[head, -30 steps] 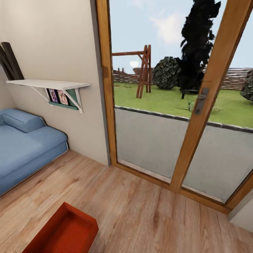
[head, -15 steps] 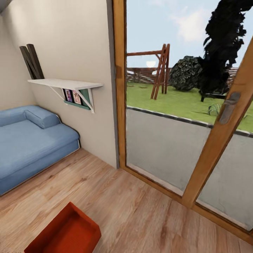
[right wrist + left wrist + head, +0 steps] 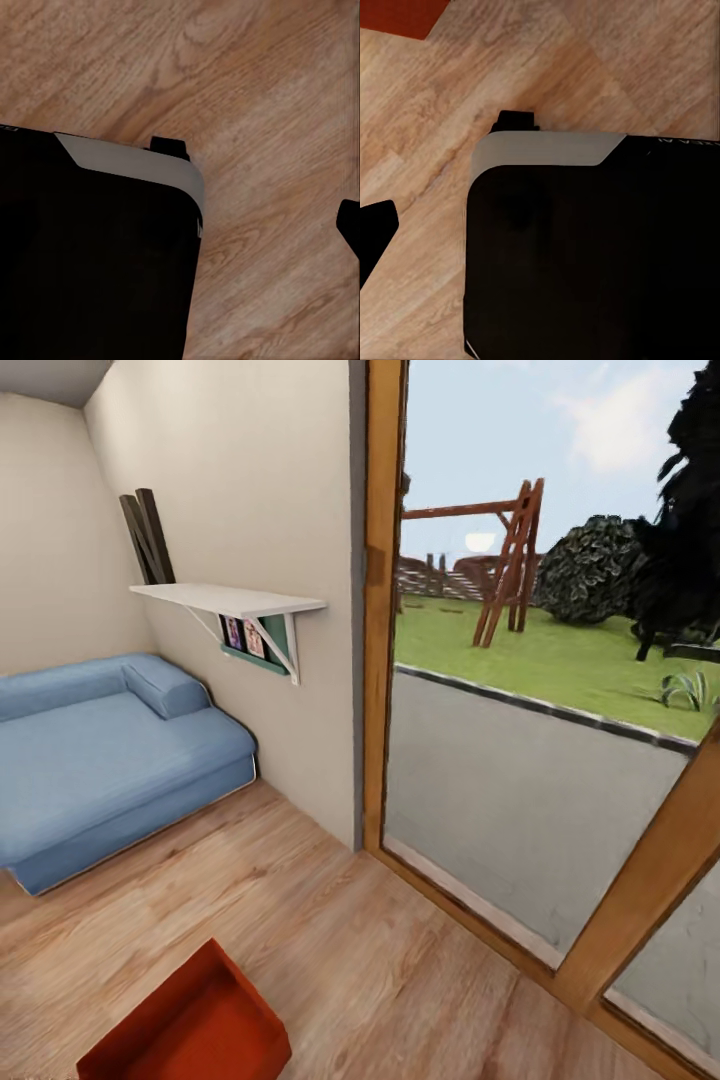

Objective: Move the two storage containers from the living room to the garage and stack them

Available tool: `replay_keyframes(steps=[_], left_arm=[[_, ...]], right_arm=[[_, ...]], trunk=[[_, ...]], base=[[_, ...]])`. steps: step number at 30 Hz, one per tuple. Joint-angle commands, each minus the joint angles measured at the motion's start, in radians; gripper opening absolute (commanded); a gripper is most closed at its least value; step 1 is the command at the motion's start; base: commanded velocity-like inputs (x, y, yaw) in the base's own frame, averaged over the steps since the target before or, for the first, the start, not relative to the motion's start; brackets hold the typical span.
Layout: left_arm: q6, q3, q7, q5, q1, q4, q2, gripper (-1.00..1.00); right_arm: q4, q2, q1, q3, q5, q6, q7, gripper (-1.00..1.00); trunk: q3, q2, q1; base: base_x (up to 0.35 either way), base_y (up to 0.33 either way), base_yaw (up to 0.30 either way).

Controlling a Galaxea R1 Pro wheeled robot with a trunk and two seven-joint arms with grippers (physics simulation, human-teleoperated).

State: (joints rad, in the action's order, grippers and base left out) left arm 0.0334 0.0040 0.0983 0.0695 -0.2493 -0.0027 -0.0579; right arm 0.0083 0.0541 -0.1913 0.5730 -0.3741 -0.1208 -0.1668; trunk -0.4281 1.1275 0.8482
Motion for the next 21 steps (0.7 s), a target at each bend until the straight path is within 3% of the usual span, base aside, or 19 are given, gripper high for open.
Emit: replay_keyframes(steps=[1,7,14,21], left_arm=[[0.003,0.0,0.003,0.007,-0.001,0.0,0.0,1.0],[0.003,0.0,0.003,0.007,-0.001,0.0,0.0,1.0],[0.003,-0.001,0.003,0.007,-0.001,0.0,0.0,1.0],[0.003,0.0,0.003,0.007,-0.001,0.0,0.0,1.0]], right_arm=[[0.001,0.001,0.0,0.008,-0.009,-0.004,-0.002,1.0],[0.001,0.0,0.0,0.008,-0.008,-0.002,-0.002,1.0],[0.001,0.001,0.0,0.008,-0.008,-0.003,-0.002,1.0],[0.001,0.001,0.0,0.008,-0.008,-0.003,-0.002,1.0]], trunk=[[-0.001,0.001,0.0],[-0.001,0.001,0.0],[-0.001,0.001,0.0],[-0.001,0.001,0.0]], base=[[0.244,-0.183,0.269],[0.244,-0.18,0.25],[0.235,-0.168,0.086],[0.216,-0.157,0.247]])
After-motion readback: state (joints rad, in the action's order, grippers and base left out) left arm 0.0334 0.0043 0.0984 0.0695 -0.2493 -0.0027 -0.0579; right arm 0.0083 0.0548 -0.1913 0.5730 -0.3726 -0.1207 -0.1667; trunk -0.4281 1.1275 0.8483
